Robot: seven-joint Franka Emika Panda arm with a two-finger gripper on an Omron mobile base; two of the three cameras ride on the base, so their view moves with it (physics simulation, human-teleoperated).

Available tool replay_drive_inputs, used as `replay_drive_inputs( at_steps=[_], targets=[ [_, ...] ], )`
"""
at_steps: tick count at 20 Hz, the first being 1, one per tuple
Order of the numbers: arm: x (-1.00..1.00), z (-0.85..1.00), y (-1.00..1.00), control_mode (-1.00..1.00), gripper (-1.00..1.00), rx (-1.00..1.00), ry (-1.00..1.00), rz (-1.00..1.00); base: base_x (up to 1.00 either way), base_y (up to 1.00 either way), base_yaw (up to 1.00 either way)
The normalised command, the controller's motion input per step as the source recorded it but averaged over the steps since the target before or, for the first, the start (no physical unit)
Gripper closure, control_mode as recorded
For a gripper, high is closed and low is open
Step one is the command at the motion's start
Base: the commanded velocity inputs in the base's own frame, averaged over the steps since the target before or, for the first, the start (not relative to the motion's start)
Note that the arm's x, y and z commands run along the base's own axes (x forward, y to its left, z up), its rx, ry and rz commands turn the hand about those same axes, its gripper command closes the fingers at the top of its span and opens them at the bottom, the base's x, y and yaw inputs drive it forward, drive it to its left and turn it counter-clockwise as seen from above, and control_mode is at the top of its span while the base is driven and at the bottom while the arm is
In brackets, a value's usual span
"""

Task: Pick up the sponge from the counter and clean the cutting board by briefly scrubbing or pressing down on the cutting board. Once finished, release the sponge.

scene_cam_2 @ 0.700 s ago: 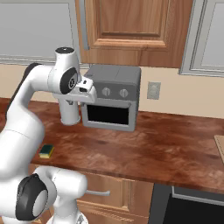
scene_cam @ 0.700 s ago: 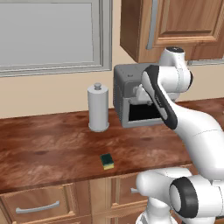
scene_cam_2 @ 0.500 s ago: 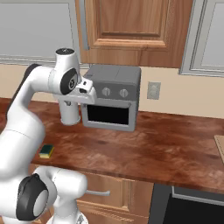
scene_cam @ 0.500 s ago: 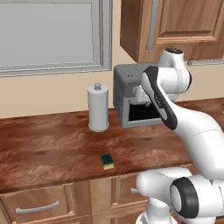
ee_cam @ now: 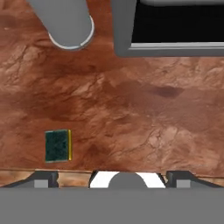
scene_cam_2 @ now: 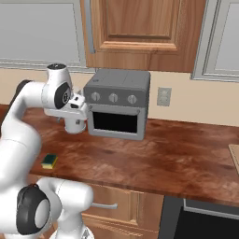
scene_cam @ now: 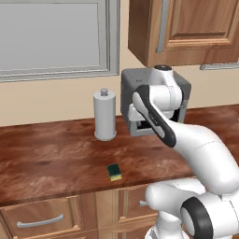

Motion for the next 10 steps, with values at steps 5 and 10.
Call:
replay_drive_inputs(
  at_steps=[5, 10],
  targets=[
    [0.0, -0.39, 0.47, -1.0, -1.0, 0.0, 0.16, 0.05, 0.0, 0.0, 0.0],
    [0.0, -0.44, 0.41, -1.0, -1.0, 0.0, 0.16, 0.02, 0.0, 0.0, 0.0]
  ],
)
